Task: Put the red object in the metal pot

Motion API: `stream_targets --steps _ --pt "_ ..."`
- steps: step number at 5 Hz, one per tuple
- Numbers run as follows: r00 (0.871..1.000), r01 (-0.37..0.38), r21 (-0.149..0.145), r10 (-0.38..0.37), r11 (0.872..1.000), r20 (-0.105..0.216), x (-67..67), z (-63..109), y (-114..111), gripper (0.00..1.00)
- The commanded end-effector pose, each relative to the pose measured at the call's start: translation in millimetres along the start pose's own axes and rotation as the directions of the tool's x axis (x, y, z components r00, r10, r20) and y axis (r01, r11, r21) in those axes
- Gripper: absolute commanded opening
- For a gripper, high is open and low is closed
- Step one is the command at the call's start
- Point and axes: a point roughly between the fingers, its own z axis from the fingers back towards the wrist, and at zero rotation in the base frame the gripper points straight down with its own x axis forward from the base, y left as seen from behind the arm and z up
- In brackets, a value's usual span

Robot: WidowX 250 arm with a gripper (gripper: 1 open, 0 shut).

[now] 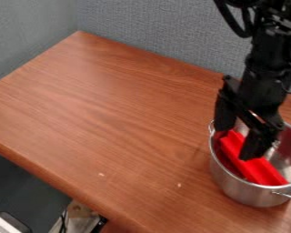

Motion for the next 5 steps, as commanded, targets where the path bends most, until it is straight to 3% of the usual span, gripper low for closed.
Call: stream_targets --steps 1,2,3,5 --pt "0.999 0.021 0.018 -0.022 1.0 0.033 7.5 7.2 -3 1.0" --pt "0.999 0.021 0.015 -0.022 1.0 0.025 7.8 2.7 -3 1.0" --pt "1.0 0.02 0.012 -0.021 1.0 0.018 7.8 -1.5 -2 0.0" --pt "1.0 0.019 0.016 -0.019 1.0 0.024 5.1 1.0 -2 0.0"
